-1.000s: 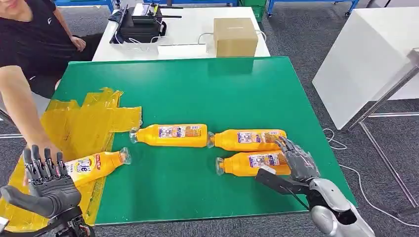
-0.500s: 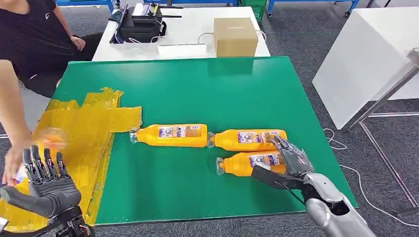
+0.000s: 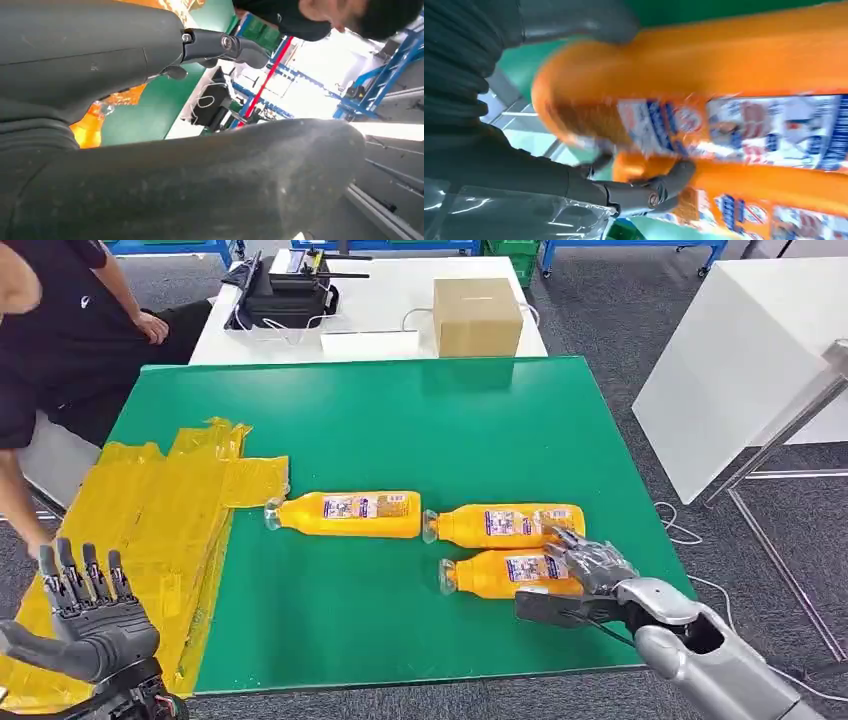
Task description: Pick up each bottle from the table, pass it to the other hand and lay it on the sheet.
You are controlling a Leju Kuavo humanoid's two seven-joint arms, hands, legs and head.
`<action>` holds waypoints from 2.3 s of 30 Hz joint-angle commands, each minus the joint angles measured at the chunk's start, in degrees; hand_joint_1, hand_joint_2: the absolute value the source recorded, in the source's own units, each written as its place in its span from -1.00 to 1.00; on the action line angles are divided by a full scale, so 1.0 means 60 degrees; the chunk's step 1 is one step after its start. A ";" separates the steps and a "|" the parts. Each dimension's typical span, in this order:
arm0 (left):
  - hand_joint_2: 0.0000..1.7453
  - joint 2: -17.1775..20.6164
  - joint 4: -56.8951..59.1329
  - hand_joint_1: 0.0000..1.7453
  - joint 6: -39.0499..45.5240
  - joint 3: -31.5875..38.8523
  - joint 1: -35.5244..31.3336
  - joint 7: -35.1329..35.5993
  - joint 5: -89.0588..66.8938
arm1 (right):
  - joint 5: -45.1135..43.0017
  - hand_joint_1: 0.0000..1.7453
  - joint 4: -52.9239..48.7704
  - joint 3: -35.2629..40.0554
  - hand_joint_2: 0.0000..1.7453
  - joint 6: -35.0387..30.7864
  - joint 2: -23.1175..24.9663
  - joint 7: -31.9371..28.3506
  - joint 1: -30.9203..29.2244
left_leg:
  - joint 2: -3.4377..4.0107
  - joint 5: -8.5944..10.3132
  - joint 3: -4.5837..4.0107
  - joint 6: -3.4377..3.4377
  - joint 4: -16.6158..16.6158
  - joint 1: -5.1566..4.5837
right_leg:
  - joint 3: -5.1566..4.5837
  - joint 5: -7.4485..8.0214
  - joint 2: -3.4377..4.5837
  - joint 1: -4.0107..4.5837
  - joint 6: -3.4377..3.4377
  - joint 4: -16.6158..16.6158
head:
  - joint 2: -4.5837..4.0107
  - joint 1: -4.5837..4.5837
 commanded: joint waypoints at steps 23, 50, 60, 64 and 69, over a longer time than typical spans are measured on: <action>-1.00 0.0332 0.0812 -1.00 0.0211 -0.0349 -0.0618 0.0090 0.0274 | 0.1332 -1.00 0.2460 0.1105 1.00 -0.0635 0.0707 0.0419 0.0493 | 0.0051 0.0011 0.0061 0.0002 -0.0028 0.0025 | 0.0063 0.0041 0.0024 0.0028 0.0007 -0.0053 | 0.0000 0.0000; -1.00 0.0470 0.0777 -1.00 0.0189 -0.0298 -0.0620 0.0028 0.0320 | -0.0288 1.00 0.3285 -0.0176 1.00 -0.0971 0.2113 -0.0354 0.0149 | 0.0103 0.0059 0.0035 -0.0019 -0.0049 0.0092 | 0.0063 0.0151 0.0081 0.0091 -0.0015 -0.0151 | 0.0000 -0.0003; 1.00 0.0601 0.0930 -1.00 -0.0938 -0.0614 -0.0561 0.0764 0.0903 | -0.3187 1.00 0.1666 -0.0643 1.00 -0.2204 0.2563 -0.1842 -0.0029 | 0.0120 0.0033 0.0076 0.0011 -0.0024 0.0098 | 0.0109 0.0116 0.0116 0.0094 0.0002 -0.0128 | 0.0000 0.0004; 1.00 0.0737 0.0991 -1.00 -0.2272 -0.1202 -0.0232 0.1535 0.1220 | -0.3509 1.00 0.0121 -0.1053 1.00 -0.3206 0.3426 -0.2814 -0.0048 | 0.0146 0.0039 0.0033 0.0002 -0.0032 0.0088 | 0.0056 0.0124 0.0138 0.0085 -0.0004 -0.0123 | 0.0000 0.0004; 1.00 0.0816 0.0799 -1.00 -0.2490 -0.2029 -0.0195 0.1589 0.0932 | -0.3363 1.00 -0.0287 -0.0291 1.00 -0.3497 0.4555 -0.2548 -0.0663 | 0.0124 0.0064 -0.0044 0.0009 -0.0015 0.0092 | -0.0014 0.0135 0.0128 0.0088 -0.0005 -0.0100 | 0.0000 0.0001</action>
